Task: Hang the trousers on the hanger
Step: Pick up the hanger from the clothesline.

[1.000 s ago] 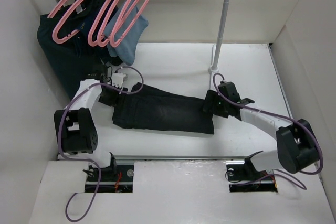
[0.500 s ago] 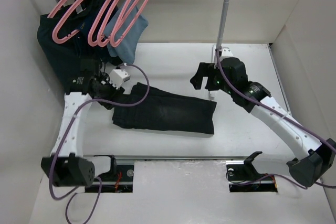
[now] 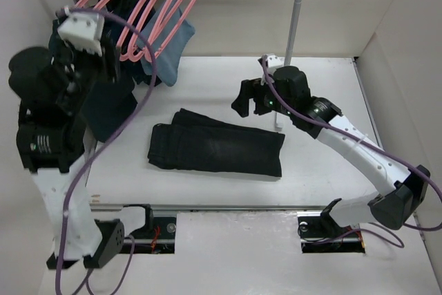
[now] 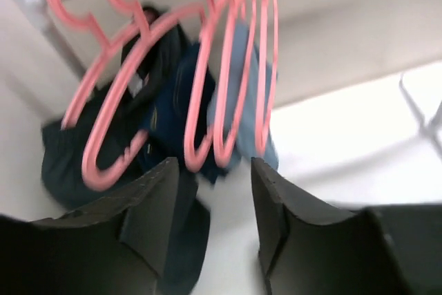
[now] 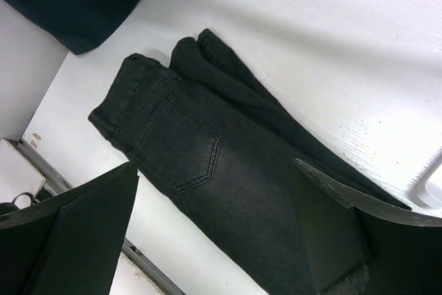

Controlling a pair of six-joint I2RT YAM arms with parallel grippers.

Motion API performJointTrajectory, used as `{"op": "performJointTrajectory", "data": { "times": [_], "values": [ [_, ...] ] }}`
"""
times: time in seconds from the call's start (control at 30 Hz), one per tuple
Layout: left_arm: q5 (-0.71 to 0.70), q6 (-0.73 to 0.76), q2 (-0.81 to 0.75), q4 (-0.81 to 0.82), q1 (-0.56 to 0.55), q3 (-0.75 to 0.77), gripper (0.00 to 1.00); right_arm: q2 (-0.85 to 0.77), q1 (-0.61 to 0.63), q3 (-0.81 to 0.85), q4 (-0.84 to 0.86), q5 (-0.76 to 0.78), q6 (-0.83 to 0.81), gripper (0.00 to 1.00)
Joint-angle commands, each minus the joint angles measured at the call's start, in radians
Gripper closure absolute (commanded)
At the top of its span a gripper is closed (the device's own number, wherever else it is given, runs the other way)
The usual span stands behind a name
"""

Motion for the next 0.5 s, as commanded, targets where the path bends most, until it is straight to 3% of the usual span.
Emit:
{"op": "performJointTrajectory", "data": {
  "times": [0.0,0.07,0.2,0.47],
  "values": [
    [0.014,-0.195,0.218,0.118,-0.004,0.096,0.58,0.020,0.012,0.044,0.055,-0.047,-0.031,0.06],
    [0.071,-0.220,0.300,0.118,-0.004,0.198,0.63,0.034,0.021,0.053,0.055,-0.057,-0.031,0.06],
    [0.112,-0.242,0.457,0.156,-0.004,0.262,0.65,0.045,0.021,0.024,0.035,-0.035,-0.031,0.06],
    [0.060,-0.232,0.541,0.252,-0.004,0.310,0.65,0.007,0.021,-0.024,0.004,-0.014,-0.040,0.06]
  ]
}}
